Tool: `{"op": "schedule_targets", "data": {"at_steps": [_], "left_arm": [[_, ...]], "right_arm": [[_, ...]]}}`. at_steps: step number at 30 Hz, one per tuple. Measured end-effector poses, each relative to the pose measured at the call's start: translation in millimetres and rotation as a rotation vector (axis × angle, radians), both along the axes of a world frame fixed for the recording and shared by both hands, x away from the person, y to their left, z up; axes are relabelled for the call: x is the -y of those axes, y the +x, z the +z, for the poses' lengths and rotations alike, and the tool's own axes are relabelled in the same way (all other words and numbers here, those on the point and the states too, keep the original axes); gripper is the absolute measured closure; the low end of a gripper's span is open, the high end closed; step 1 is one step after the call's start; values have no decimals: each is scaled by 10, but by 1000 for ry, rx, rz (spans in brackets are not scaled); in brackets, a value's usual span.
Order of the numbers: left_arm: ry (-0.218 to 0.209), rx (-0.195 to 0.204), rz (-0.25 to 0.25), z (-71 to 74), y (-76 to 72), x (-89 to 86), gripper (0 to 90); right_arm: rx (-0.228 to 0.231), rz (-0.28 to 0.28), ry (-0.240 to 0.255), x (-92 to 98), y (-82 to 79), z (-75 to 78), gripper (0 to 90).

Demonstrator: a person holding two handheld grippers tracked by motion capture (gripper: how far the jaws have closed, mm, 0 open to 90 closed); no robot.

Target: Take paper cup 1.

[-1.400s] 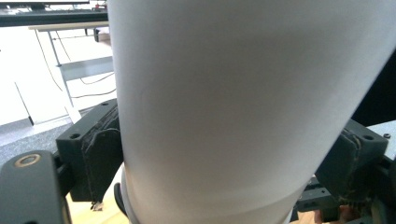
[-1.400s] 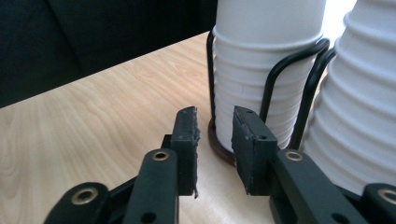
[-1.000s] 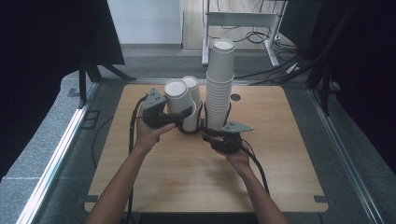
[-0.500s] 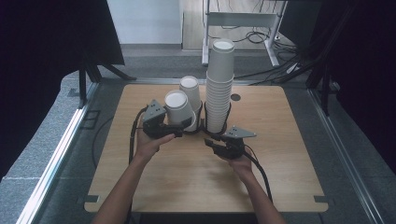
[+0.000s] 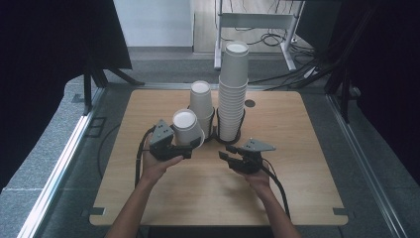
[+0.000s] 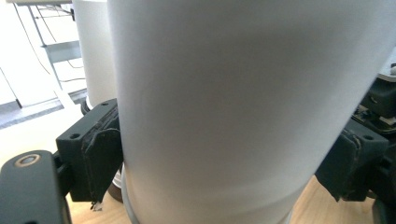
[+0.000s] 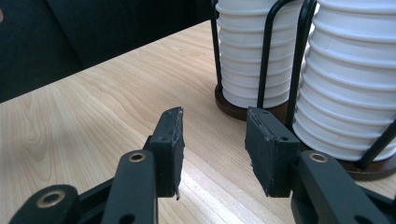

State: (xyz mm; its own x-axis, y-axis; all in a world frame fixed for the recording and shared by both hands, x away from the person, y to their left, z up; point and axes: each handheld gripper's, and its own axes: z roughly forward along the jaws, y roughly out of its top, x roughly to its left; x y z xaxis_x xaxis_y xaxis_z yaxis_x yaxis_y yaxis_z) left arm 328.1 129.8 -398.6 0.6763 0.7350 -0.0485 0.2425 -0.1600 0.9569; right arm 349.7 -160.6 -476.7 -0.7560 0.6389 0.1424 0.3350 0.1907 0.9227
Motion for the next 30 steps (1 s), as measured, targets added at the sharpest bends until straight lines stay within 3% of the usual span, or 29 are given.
{"op": "schedule_targets", "data": {"at_steps": [4, 11, 21, 30], "left_arm": [[9, -6, 7, -70, -40, 14, 129], [-16, -39, -6, -232, -93, 57, 129], [44, -75, -23, -404, -129, 145, 129], [78, -93, -25, -500, -119, 194, 129]], "right_arm": [[-3, 0, 4, 24, -24, -17, 558], [-9, -8, -1, 75, -80, -53, 548], [-15, -19, -11, 146, -166, -130, 527], [13, -31, -44, 186, -221, -144, 453]]}}
